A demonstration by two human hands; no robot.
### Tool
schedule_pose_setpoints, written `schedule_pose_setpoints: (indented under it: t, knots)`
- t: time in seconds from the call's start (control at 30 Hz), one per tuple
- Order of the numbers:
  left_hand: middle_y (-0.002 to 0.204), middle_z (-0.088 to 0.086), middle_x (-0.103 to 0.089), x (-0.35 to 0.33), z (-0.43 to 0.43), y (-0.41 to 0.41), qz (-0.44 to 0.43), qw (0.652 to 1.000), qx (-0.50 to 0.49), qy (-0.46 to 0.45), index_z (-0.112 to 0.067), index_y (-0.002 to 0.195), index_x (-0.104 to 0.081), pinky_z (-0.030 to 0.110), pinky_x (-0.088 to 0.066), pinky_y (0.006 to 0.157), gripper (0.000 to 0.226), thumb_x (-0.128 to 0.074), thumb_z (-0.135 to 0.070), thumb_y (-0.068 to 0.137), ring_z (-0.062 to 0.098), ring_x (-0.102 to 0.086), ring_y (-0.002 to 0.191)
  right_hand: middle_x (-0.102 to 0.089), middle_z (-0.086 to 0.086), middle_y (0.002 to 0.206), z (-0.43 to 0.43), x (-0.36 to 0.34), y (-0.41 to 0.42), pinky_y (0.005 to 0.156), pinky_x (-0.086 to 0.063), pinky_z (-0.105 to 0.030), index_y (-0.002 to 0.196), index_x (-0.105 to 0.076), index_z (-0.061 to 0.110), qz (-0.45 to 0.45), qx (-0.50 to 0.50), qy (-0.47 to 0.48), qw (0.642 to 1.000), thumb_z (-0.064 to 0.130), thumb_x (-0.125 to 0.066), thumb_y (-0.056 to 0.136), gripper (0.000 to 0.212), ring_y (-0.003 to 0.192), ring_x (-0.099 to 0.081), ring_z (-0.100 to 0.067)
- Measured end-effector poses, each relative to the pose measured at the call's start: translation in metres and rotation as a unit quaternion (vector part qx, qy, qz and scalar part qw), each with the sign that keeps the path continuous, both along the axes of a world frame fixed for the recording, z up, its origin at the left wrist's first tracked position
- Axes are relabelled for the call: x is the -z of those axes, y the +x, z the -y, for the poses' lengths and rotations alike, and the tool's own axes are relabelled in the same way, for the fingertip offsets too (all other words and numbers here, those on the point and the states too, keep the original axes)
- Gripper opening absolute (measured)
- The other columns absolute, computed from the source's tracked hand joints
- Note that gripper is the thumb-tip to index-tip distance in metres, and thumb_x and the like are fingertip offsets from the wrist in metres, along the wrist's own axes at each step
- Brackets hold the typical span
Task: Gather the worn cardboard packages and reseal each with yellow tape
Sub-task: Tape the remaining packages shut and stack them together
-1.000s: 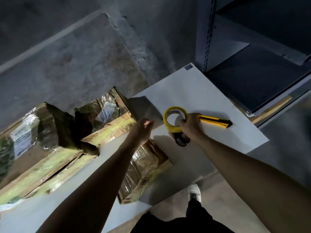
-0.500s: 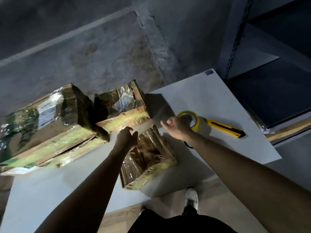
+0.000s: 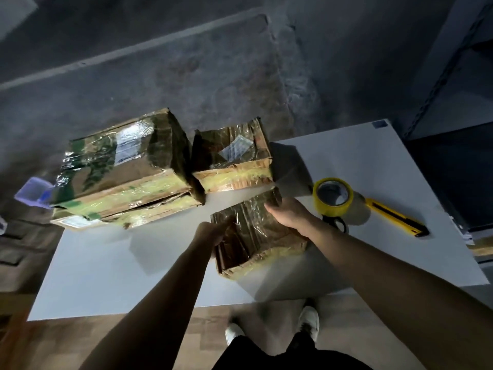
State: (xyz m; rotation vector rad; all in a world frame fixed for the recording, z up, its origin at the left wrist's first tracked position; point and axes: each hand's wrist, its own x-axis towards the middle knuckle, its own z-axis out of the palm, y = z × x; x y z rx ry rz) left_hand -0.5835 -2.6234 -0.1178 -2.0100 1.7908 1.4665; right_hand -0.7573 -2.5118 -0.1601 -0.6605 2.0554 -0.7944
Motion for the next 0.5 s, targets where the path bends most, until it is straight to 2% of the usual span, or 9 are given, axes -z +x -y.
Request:
schedule_pose_setpoints:
  t: [0.07, 0.1, 0.13, 0.2, 0.23, 0.27, 0.33, 0.4, 0.5]
  knots:
    - [0.068, 0.005, -0.064, -0.009, 0.002, -0.001, -0.037, 0.997, 0.021, -0.062, -0.005, 0.081, -0.067, 0.017, -0.041, 0.039, 0.048, -0.064, -0.051, 0.09, 0.01, -0.06, 0.045, -0.055, 0.002, 0.074, 0.003, -0.009, 0.0, 0.06, -0.04, -0.027, 0.079, -0.055, 0.019, -0.007, 0.011, -0.025, 1.0, 0.053, -0.053, 0.097, 0.038, 0.069, -0.054, -0.013]
    - [0.073, 0.006, -0.067, -0.012, 0.004, -0.002, -0.073, 0.994, 0.028, -0.073, -0.004, 0.087, -0.069, 0.015, -0.044, 0.041, 0.049, -0.058, -0.052, 0.094, 0.006, -0.063, 0.048, -0.061, 0.0, 0.086, 0.005, -0.014, 0.001, 0.067, -0.045, -0.029, 0.095, -0.06, 0.015, -0.012, 0.019, -0.049, 0.999, 0.055, -0.053, 0.095, 0.041, 0.08, -0.059, -0.016]
    - [0.085, 0.008, -0.071, -0.014, 0.009, -0.001, -0.119, 0.99, 0.026, -0.071, -0.005, 0.099, -0.07, 0.016, -0.052, 0.053, 0.057, -0.05, -0.057, 0.096, 0.007, -0.069, 0.063, -0.065, -0.002, 0.097, 0.008, -0.018, 0.003, 0.074, -0.049, -0.03, 0.109, -0.06, 0.014, -0.029, 0.03, -0.079, 0.996, 0.062, -0.052, 0.092, 0.052, 0.091, -0.063, -0.02]
    - [0.11, 0.009, -0.072, -0.023, 0.017, 0.003, -0.191, 0.981, 0.011, -0.045, -0.011, 0.119, -0.067, 0.034, -0.056, 0.089, 0.068, -0.035, -0.066, 0.097, 0.017, -0.069, 0.099, -0.068, -0.003, 0.105, 0.012, -0.024, 0.005, 0.073, -0.049, -0.029, 0.118, -0.058, 0.013, -0.056, 0.053, -0.124, 0.989, 0.065, -0.055, 0.088, 0.06, 0.097, -0.065, -0.023]
    - [0.116, 0.008, -0.07, -0.026, 0.021, 0.005, -0.214, 0.976, 0.009, -0.04, -0.013, 0.124, -0.065, 0.039, -0.051, 0.099, 0.065, -0.031, -0.063, 0.1, 0.02, -0.066, 0.107, -0.068, -0.003, 0.105, 0.013, -0.027, 0.007, 0.071, -0.046, -0.027, 0.12, -0.058, 0.012, -0.065, 0.063, -0.134, 0.987, 0.059, -0.057, 0.09, 0.055, 0.096, -0.065, -0.022]
    - [0.119, 0.006, -0.069, -0.029, 0.023, 0.008, -0.225, 0.973, 0.022, -0.048, -0.014, 0.126, -0.064, 0.038, -0.048, 0.102, 0.059, -0.032, -0.057, 0.102, 0.019, -0.064, 0.111, -0.067, -0.002, 0.106, 0.015, -0.029, 0.009, 0.069, -0.043, -0.026, 0.12, -0.057, 0.011, -0.07, 0.071, -0.143, 0.985, 0.052, -0.059, 0.093, 0.05, 0.095, -0.064, -0.021]
    - [0.127, -0.003, -0.063, -0.034, 0.028, 0.014, -0.236, 0.965, 0.069, -0.085, -0.016, 0.133, -0.059, 0.031, -0.044, 0.099, 0.047, -0.041, -0.047, 0.103, 0.013, -0.057, 0.116, -0.064, -0.002, 0.109, 0.018, -0.033, 0.013, 0.07, -0.04, -0.025, 0.121, -0.056, 0.009, -0.066, 0.101, -0.154, 0.981, 0.043, -0.063, 0.094, 0.044, 0.098, -0.06, -0.018]
    - [0.125, -0.007, -0.059, -0.036, 0.035, 0.023, -0.235, 0.958, 0.12, -0.11, -0.019, 0.137, -0.057, 0.023, -0.039, 0.091, 0.041, -0.05, -0.038, 0.102, 0.009, -0.052, 0.116, -0.063, -0.002, 0.111, 0.018, -0.037, 0.018, 0.075, -0.043, -0.027, 0.121, -0.056, 0.01, -0.046, 0.133, -0.162, 0.977, 0.038, -0.066, 0.092, 0.041, 0.102, -0.059, -0.018]
    - [0.111, -0.001, -0.068, -0.031, 0.055, 0.042, -0.189, 0.949, 0.209, -0.141, -0.017, 0.123, -0.066, 0.018, -0.043, 0.076, 0.025, -0.061, -0.019, 0.098, 0.014, -0.063, 0.107, -0.065, 0.003, 0.113, 0.017, -0.043, 0.024, 0.087, -0.053, -0.036, 0.124, -0.054, 0.017, -0.017, 0.155, -0.185, 0.97, 0.042, -0.075, 0.083, 0.053, 0.104, -0.062, -0.016]
